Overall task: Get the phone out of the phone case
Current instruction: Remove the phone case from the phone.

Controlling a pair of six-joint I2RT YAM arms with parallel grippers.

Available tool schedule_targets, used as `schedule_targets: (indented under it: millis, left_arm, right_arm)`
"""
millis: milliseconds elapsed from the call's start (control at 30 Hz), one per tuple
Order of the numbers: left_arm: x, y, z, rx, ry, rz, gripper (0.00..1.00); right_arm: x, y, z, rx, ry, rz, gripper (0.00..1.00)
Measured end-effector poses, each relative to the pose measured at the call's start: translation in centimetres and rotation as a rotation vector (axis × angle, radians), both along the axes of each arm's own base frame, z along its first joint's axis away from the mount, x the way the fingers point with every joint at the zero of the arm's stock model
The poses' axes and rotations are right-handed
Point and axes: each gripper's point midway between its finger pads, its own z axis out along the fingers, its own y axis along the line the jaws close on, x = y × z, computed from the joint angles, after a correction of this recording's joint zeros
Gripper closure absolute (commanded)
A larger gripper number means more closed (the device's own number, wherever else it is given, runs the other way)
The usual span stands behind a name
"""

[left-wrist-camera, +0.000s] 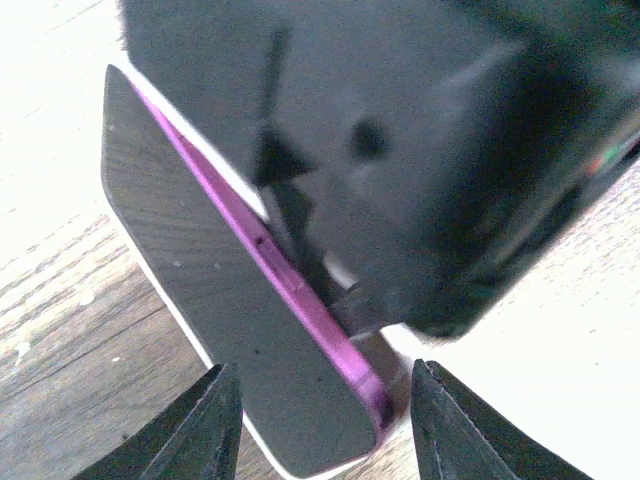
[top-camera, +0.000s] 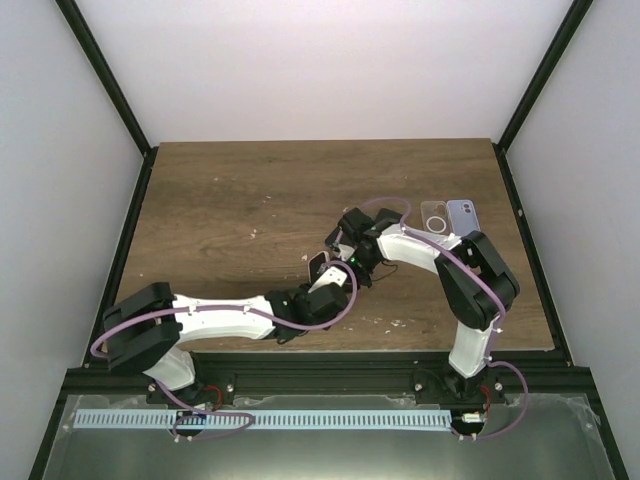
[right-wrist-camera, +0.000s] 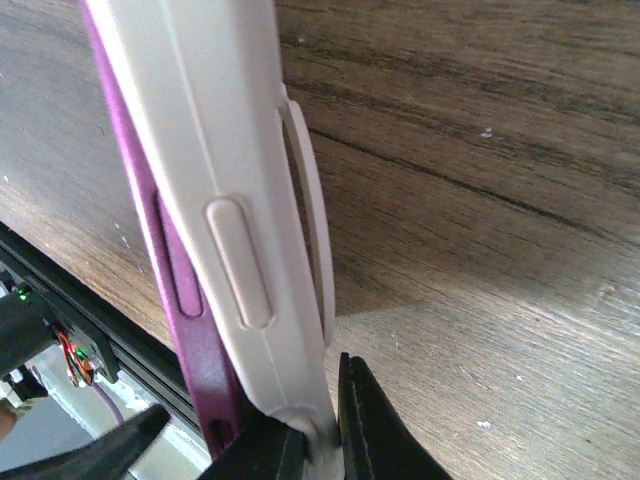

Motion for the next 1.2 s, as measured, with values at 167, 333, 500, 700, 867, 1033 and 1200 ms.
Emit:
schedule_targets:
  millis: [167,333,500,700,867,1033,1200]
  left_arm:
    - [-0.2,1.3,0.3,-0.013,-0.01,0.024,0.5]
    - [-0.1,1.3,0.2,-0.012,-0.017,0.026,0.5]
    - [0.1,0.8,-0.5,0.004,-0.016,0.027,0.5]
    - [0.4,0.9,-0.5,0.03,-0.032,0.065,0.56]
    - [0.7,1.5,-0.4,0.036,-0.052,0.108,0.52]
    - [1.1,2.4,-0.5,0.074,-0.082,0.151,0.48]
    - [1.8,2.7,-1.0,0.138,-0.122,0.176,0.55]
  right_arm:
    - [0.0,0.0,0.0,0.002,-0.005,0.005,0.99]
    - [0.0,0.1,0.0,0.004,-0.01,0.01,0.99]
    - [0.2,0.0,0.0,0.003,-0.02,0.016,0.99]
    - [0.4,0.1,0.0,0.009,-0.031,0.015,0.99]
    - [0.7,0.5,0.2,0.029,-0.044,0.017,0.99]
    - [0.9,0.9,0.4,0.053,-0.053,0.017,0.99]
    - [1.2,1.1,0.3,0.065,-0.065,0.016,0.99]
